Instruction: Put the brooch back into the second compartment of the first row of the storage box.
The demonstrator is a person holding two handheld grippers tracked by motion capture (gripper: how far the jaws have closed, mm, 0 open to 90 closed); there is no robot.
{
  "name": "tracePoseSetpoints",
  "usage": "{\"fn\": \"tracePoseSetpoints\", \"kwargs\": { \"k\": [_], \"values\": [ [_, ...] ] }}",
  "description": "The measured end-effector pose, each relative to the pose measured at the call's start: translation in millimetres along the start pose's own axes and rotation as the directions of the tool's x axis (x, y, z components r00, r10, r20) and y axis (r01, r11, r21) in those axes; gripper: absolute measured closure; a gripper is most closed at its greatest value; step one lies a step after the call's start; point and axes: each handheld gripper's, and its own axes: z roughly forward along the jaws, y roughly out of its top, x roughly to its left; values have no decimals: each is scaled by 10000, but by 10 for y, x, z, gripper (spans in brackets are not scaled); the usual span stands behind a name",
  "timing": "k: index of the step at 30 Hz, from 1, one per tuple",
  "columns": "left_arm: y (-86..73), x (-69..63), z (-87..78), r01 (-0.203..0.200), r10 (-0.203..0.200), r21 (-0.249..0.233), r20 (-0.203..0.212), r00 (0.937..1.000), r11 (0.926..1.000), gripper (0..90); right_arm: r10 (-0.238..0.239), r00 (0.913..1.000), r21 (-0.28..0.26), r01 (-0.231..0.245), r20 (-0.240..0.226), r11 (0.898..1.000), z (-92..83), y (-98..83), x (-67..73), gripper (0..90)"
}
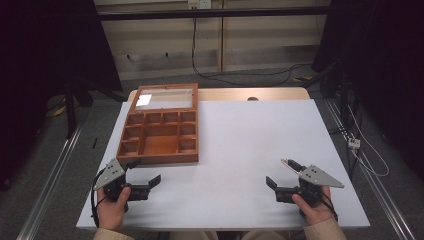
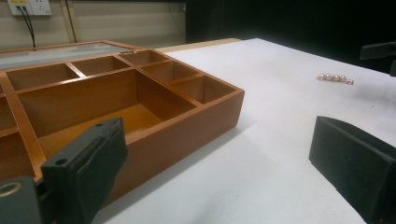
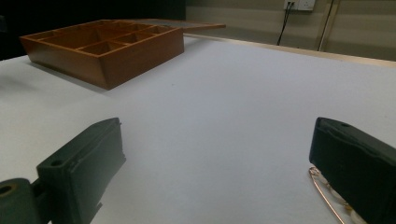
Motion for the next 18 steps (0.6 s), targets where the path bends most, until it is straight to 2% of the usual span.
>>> {"fn": "tracePoseSetpoints", "kwargs": {
  "k": [6,11,14,16,17,18],
  "values": [
    [3,-3,5,6,-6,13,4,10000,10000,40,21,10000,213,-22,30,9998,41,49,-42,24],
    [2,-7,13,14,-14,8,4,10000,10000,40,-281,9992,735,259,292,9970,115,153,-144,55],
    [4,-3,0,-68,68,16,-45,10000,10000,40,-367,9985,1102,321,400,9934,177,214,-235,132],
    [-2,-7,-6,-14,14,16,-64,10000,10000,40,-241,9987,1429,176,442,9896,215,228,-297,227],
    [-5,-7,-9,-14,15,23,-64,10000,10000,40,-119,9992,1671,55,378,9859,237,226,-325,292],
    [-6,-5,-13,-29,29,44,-66,10000,10000,40,-203,9991,2013,123,378,9794,259,218,-356,326]
  ]
}}
